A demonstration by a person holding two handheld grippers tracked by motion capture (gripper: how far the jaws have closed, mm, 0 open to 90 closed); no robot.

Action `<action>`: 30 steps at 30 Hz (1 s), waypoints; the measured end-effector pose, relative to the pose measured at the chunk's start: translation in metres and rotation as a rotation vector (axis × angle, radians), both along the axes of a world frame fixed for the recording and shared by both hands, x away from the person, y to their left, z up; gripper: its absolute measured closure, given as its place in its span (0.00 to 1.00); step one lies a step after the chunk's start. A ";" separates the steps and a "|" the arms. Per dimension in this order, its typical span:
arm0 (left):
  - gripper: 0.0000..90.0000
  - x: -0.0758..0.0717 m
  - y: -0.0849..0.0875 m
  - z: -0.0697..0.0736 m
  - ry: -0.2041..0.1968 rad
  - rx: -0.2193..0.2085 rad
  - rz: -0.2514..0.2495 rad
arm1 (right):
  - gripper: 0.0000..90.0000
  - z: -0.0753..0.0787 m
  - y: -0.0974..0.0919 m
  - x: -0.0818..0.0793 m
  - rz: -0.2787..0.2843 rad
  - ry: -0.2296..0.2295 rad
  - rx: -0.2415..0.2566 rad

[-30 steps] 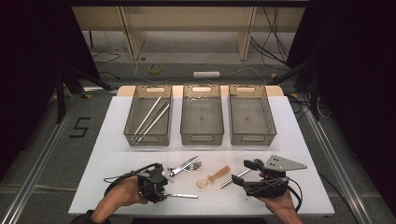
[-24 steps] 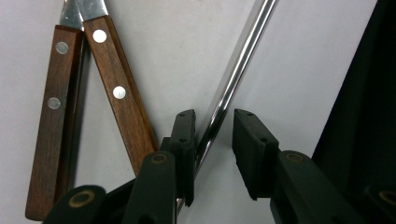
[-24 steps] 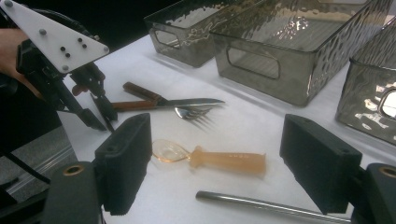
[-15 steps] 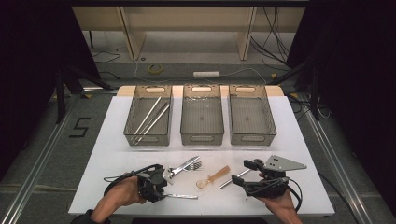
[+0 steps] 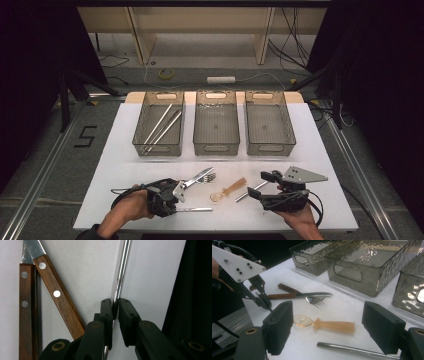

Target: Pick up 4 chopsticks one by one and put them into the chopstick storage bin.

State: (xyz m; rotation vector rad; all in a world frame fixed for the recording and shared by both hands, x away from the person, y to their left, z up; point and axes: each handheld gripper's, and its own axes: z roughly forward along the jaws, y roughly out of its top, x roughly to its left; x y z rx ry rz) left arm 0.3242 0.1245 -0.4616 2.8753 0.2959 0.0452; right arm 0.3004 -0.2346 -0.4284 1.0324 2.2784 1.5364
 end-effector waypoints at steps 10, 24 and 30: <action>0.94 0.000 0.001 0.000 0.003 -0.004 -0.032 | 0.29 0.000 0.000 0.000 0.000 0.001 0.001; 0.95 -0.001 0.001 0.005 0.046 -0.010 -0.008 | 0.29 0.000 0.000 0.000 -0.001 0.003 0.002; 0.95 -0.002 0.003 0.009 0.057 -0.008 0.001 | 0.29 0.000 -0.001 0.000 -0.001 0.003 0.003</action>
